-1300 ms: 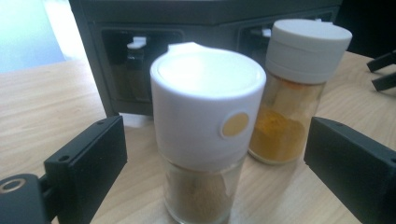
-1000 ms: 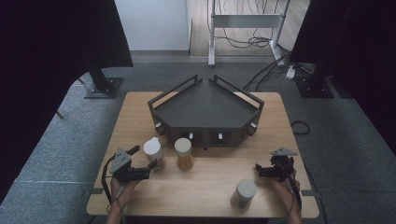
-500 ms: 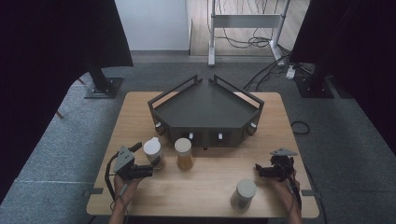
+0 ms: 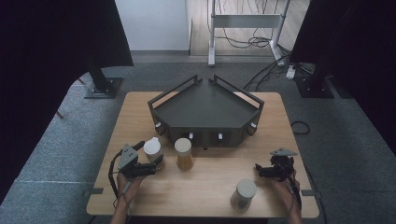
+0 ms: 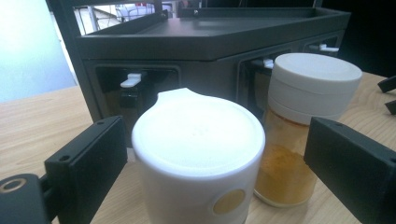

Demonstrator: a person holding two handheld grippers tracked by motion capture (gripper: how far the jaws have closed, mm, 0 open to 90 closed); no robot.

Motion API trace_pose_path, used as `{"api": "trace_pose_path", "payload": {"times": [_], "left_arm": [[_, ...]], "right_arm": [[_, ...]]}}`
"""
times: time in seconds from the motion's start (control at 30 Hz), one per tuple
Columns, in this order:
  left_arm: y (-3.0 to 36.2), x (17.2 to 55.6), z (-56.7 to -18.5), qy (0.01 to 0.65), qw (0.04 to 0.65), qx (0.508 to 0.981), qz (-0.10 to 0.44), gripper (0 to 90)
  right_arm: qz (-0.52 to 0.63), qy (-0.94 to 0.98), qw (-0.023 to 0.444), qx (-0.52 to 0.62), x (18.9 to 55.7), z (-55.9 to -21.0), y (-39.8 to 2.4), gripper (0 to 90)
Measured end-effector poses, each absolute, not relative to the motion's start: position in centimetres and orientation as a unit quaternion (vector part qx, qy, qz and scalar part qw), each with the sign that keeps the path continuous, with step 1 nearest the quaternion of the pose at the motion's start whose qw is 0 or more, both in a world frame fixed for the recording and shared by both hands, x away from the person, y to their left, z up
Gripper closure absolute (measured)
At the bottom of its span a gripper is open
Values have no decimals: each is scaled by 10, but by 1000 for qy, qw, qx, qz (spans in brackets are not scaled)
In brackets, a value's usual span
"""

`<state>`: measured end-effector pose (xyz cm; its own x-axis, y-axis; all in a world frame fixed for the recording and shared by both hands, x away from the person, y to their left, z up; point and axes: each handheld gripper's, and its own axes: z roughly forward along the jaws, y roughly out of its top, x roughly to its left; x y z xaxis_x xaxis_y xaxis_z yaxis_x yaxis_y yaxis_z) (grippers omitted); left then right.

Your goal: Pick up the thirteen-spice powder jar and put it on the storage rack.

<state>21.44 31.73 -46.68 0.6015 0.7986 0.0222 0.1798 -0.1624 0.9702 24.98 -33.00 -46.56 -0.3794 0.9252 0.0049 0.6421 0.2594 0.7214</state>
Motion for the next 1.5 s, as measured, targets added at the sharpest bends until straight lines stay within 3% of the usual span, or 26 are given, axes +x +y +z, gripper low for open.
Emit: {"api": "trace_pose_path", "payload": {"times": [0.47, 0.7, 1.5], "left_arm": [[310, 225, -466, 356, 532, 715, 280, 135], [312, 229, -471, 384, 541, 700, 265, 296], [307, 224, -470, 396, 541, 689, 275, 310]], "right_arm": [[327, 764, 217, 513, 250, -466, -330, 0], [327, 763, 217, 513, 250, -466, -330, 0], [327, 763, 217, 514, 249, -466, -330, 0]]}}
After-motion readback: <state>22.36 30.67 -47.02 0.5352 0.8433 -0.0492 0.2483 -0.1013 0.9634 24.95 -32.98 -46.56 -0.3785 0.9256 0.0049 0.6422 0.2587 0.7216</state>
